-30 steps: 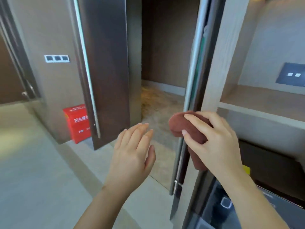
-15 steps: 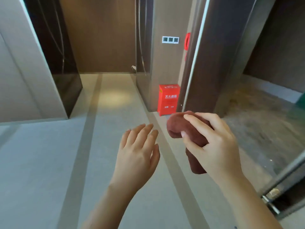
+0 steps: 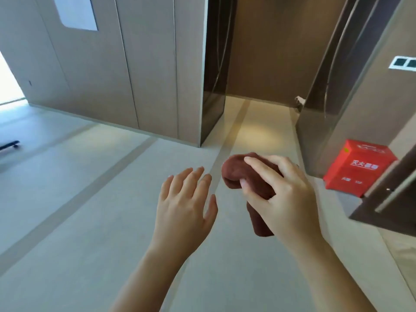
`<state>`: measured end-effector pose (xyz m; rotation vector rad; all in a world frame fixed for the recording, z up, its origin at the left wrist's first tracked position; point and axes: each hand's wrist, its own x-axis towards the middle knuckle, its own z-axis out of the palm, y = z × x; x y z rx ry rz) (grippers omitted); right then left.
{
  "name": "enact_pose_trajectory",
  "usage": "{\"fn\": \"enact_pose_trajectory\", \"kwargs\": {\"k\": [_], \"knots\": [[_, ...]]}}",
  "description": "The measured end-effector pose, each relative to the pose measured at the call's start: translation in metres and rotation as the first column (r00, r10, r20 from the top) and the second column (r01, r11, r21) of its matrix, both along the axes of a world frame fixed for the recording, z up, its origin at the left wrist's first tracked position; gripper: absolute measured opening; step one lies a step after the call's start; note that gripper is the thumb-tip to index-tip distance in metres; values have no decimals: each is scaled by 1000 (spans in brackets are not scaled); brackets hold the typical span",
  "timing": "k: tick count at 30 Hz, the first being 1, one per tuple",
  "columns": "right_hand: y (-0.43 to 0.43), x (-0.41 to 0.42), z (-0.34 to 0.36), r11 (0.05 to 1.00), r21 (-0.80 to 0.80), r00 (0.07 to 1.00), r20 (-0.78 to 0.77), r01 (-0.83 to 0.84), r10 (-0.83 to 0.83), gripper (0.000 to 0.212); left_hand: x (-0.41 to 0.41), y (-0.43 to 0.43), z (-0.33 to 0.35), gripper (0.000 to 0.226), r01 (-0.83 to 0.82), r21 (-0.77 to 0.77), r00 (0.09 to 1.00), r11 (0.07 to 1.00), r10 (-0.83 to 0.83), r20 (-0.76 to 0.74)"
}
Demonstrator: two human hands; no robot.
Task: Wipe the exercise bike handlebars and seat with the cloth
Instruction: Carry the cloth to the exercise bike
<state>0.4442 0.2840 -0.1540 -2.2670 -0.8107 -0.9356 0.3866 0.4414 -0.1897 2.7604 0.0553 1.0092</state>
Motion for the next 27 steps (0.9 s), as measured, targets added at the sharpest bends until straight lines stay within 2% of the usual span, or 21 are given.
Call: {"fn": "enact_pose_trajectory", "kwargs": {"k": [5, 10, 17, 27], "knots": [[106, 75, 10, 991, 39, 992, 14, -129, 128, 39, 47, 96, 16, 33, -165, 57, 986, 985, 165, 1], [217, 117, 12, 951, 59, 952, -25, -302, 304, 38, 65, 190, 22, 34, -350, 38, 936, 936, 351, 0], [372, 133, 0, 869, 49, 868, -37, -493, 495, 40, 61, 320, 7, 40, -512, -31, 859, 858, 512, 3], [645, 118, -5, 825, 49, 823, -59, -563, 565, 39, 39, 574, 6, 36, -613, -35, 789, 789, 614, 8]]}}
